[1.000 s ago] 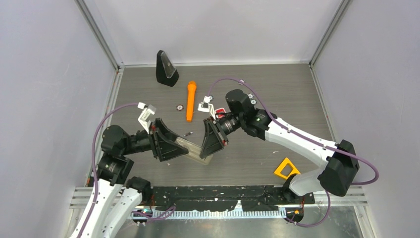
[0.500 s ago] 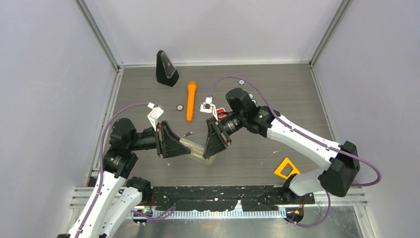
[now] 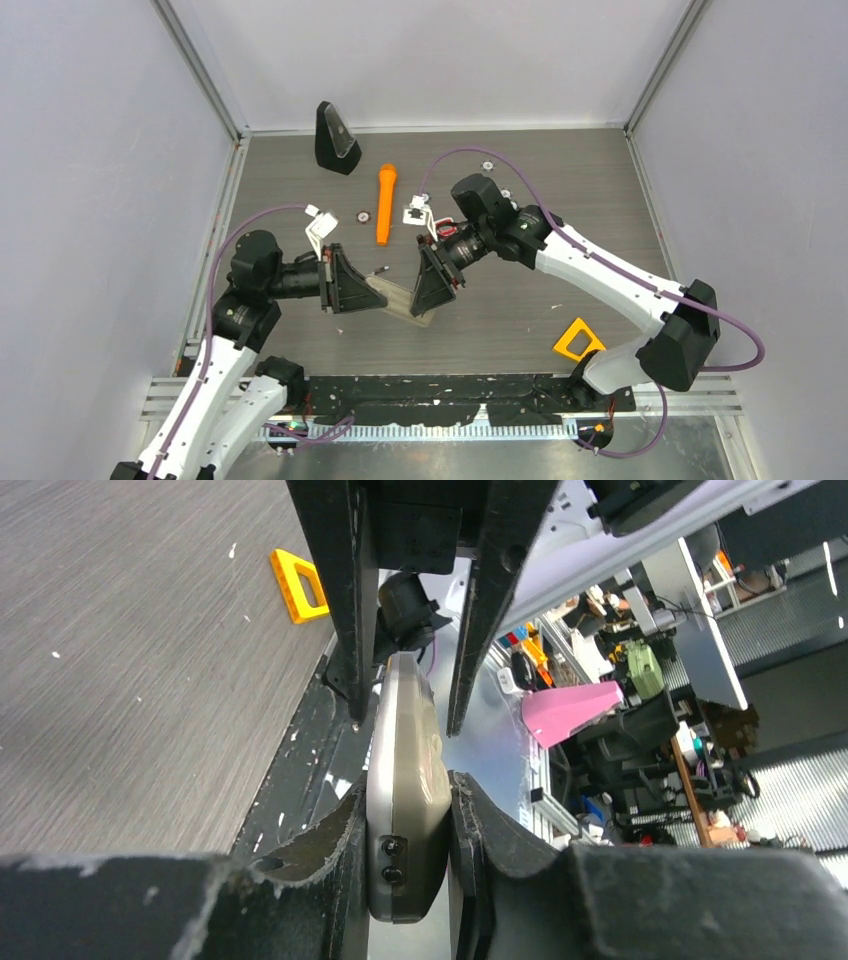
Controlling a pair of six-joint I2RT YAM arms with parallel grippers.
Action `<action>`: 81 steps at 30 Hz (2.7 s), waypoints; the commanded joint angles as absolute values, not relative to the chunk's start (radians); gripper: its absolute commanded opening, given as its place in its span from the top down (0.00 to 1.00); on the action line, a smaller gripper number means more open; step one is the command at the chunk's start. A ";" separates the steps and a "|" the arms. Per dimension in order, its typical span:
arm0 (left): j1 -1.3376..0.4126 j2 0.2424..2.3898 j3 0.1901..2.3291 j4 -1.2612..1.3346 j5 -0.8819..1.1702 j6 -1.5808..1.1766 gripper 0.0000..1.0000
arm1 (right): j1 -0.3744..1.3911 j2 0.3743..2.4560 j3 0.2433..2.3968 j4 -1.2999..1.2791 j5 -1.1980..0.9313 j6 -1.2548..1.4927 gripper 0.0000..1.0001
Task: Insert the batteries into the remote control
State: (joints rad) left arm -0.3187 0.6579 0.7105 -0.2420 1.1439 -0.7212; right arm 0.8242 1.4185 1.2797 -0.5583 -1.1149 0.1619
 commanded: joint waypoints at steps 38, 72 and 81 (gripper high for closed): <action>-0.540 0.760 0.029 0.275 0.272 -1.048 1.00 | 0.865 1.468 0.754 0.106 -0.243 0.905 0.66; -0.541 0.933 0.166 0.037 0.223 -1.048 1.00 | 0.864 1.647 0.740 0.213 -0.283 0.957 0.53; -0.541 0.925 0.171 0.002 0.216 -1.070 1.00 | 0.863 1.640 0.722 0.214 -0.267 0.968 0.49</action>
